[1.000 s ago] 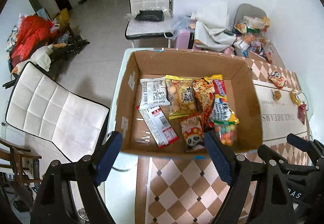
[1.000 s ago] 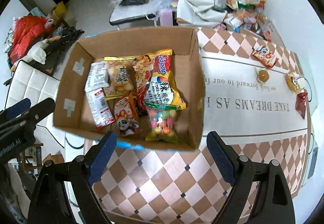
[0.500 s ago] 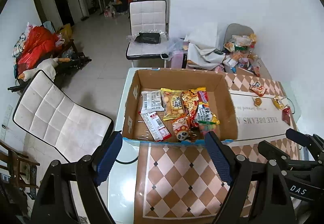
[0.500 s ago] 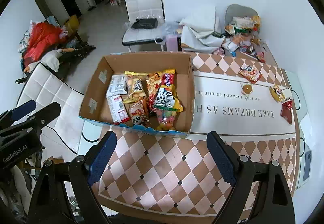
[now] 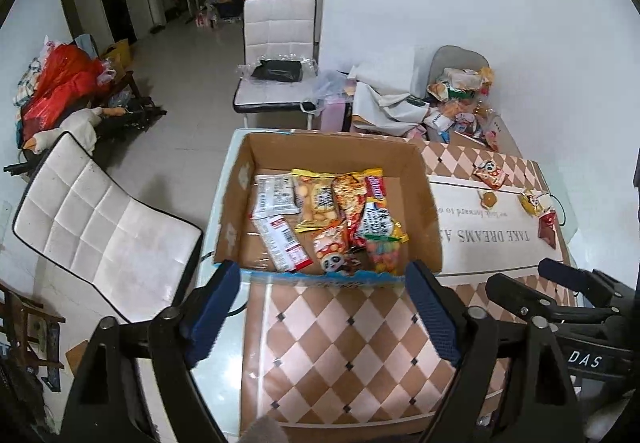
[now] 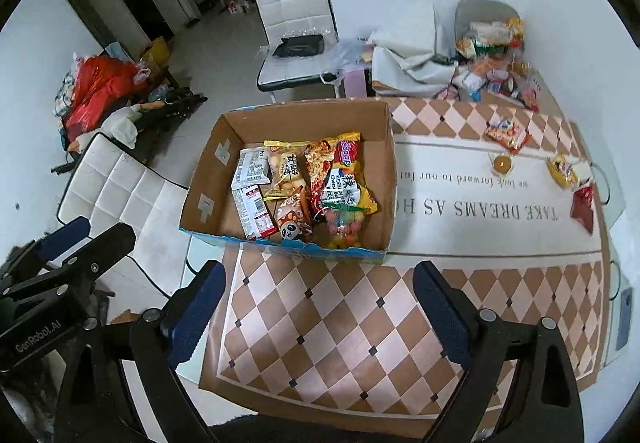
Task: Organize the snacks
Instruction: 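Raise both open grippers up and away from the box, then swing both grippers over the table toward the remaining snack packets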
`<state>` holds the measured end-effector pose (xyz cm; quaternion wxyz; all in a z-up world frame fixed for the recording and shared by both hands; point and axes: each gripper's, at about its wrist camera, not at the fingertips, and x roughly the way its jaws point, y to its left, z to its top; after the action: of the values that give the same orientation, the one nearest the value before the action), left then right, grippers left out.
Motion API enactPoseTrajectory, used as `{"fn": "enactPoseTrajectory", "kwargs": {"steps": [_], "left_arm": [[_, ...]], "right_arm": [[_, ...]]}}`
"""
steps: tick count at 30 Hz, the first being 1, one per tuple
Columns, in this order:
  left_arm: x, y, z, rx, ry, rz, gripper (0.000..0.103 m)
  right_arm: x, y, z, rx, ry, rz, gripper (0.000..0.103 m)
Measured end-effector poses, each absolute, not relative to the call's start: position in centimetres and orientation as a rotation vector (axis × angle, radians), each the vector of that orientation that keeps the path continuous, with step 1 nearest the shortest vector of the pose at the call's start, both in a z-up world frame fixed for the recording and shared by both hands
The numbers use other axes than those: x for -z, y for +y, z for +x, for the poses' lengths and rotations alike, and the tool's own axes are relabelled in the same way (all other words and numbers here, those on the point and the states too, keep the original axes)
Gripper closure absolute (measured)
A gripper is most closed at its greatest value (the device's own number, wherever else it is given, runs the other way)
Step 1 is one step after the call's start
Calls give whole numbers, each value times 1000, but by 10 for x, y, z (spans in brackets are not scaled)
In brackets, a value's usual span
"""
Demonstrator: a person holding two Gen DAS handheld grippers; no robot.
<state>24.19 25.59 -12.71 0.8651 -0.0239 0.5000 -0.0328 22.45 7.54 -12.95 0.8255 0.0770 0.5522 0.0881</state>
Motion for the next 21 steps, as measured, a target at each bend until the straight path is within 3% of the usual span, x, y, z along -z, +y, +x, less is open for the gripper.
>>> {"fn": "enactPoseTrajectory", "kwargs": {"steps": [4, 11, 21], "left_arm": [[133, 217, 269, 98, 1067, -20, 3], [149, 104, 339, 207, 1129, 24, 3], [247, -73, 491, 308, 1406, -4, 3]], "right_arm": [[137, 36, 240, -157, 1184, 226, 6], [160, -88, 284, -31, 1201, 371, 5], [272, -338, 382, 262, 1331, 711, 5]]}}
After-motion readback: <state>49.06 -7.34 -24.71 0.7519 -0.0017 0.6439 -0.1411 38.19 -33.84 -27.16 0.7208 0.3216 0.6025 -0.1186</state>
